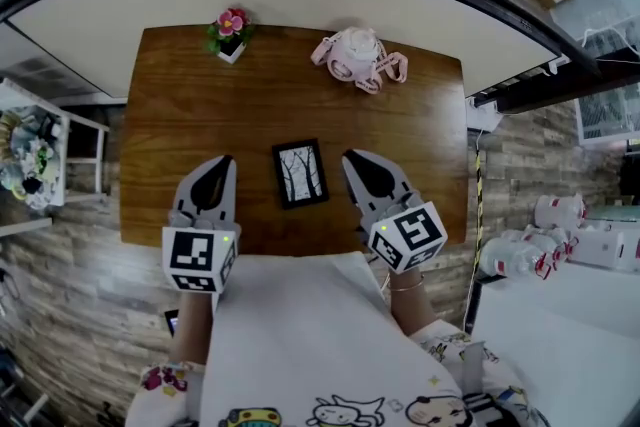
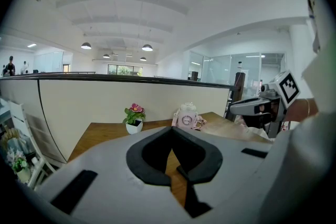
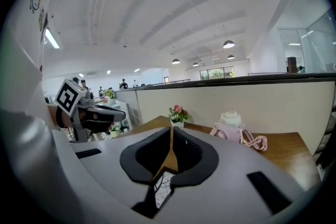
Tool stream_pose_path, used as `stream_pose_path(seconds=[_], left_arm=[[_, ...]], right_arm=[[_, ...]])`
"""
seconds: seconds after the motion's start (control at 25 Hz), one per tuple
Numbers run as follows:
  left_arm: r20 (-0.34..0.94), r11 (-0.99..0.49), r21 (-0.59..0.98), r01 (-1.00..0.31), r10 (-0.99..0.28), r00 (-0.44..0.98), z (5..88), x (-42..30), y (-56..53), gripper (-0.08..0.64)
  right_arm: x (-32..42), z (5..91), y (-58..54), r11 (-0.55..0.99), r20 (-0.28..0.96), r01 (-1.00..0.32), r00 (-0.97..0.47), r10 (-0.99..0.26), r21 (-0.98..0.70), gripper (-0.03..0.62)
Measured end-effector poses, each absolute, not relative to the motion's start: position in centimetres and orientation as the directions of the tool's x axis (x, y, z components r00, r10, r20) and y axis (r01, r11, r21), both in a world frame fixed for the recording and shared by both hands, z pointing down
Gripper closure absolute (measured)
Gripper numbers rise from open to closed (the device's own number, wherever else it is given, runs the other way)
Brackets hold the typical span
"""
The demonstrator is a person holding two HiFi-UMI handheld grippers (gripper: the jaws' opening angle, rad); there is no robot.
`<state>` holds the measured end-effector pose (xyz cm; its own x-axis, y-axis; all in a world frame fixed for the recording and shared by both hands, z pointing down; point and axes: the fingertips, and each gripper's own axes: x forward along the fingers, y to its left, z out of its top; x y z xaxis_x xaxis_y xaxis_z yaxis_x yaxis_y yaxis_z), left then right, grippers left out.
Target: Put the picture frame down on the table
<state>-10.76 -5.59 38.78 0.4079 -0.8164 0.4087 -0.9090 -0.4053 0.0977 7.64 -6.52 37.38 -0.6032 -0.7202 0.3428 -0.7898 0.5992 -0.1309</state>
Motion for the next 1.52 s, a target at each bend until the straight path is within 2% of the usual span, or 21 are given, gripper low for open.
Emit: stream_pose_path(seconds=[0.32,1.52], left_arm=[[0.423,-0.406,0.109,-0.907,-0.807,0.412,39.3,-10.8,-5.8,0.557],[0.443,-0.395,0.125,-0.91,-0.799,0.408,40.4,-11.1,-5.7,0.557]], right_arm=[[8.8,37.5,-6.9,0.551,0.32,-0.82,-0.569,-0.757,-0.153,0.591],[9.1,38.6,-7.0,0.534,0.356,-0.828,-0.557,-0.751,-0.168,0.592]])
